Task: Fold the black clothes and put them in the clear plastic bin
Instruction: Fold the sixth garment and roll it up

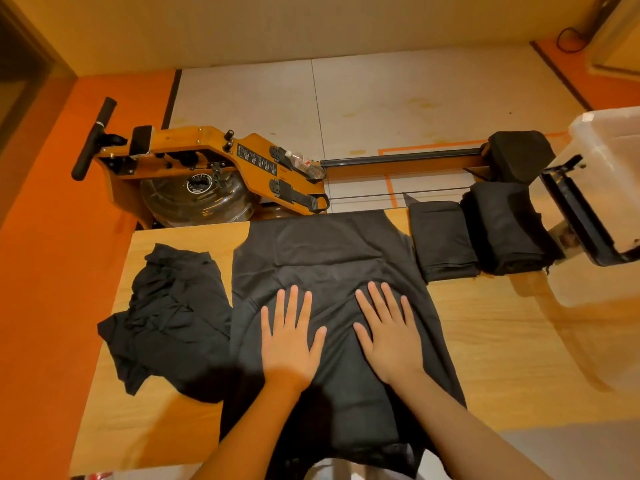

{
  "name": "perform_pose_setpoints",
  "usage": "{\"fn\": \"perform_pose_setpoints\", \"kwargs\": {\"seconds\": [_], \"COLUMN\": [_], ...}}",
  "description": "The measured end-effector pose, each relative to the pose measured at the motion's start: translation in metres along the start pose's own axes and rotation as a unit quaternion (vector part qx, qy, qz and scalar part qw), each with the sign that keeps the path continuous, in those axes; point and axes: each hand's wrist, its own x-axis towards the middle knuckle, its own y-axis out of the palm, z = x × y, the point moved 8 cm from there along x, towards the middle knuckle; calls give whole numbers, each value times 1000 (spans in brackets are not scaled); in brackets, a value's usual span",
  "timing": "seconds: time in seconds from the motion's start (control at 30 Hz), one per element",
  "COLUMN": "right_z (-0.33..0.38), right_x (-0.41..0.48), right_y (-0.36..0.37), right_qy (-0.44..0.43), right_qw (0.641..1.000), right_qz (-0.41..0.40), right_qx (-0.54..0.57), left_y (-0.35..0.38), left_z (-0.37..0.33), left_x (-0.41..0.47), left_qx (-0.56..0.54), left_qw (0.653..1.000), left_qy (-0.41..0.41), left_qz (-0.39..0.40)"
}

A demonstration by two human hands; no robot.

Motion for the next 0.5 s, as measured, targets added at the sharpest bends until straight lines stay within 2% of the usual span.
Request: {"fn": "perform_pose_setpoints", "kwargs": {"seconds": [0.2,0.27,0.37,0.43,0.5], "right_z": [-7,-7,2,8,12], "right_x": [38,41,16,-17,-50], "right_y": [-5,-14,-39,-44,-34], "right_qy": [-42,-43,-41,-44,-38], "right_qw": [998,998,998,997,997], "right_qz": [32,48,3,-33,-38], "right_qx": [-28,0,37,45,46], "left_y": [-4,-11,-36,-45,-37], "left_z": [8,8,10,20,33], "left_x": [33,31,7,-20,-48], "left_qx": [6,-21,-26,-26,-39], "left_qw": [1000,999,998,997,995], "left_qy": [29,36,31,-3,-45], "left_qz": [-2,6,-43,-79,-80]}}
